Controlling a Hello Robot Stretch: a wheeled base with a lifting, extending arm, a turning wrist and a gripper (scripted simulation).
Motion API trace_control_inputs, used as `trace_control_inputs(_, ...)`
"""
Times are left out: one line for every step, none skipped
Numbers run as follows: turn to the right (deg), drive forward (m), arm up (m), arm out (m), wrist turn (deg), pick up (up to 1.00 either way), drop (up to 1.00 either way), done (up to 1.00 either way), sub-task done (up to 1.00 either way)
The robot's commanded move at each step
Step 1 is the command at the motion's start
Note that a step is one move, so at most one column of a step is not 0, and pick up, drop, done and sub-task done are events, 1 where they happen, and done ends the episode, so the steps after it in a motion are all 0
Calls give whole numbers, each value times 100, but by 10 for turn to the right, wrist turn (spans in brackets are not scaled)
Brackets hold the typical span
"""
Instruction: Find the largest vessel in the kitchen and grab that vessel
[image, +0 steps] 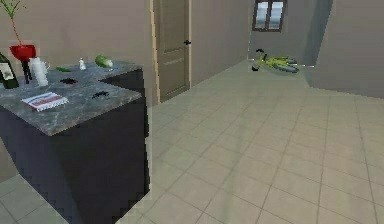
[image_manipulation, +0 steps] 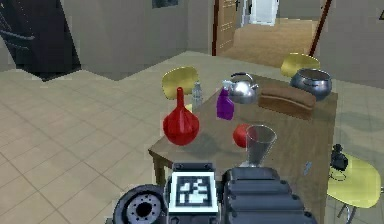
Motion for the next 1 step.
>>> trace_control_inputs(0,0,0,42,0,0,0,0,0)
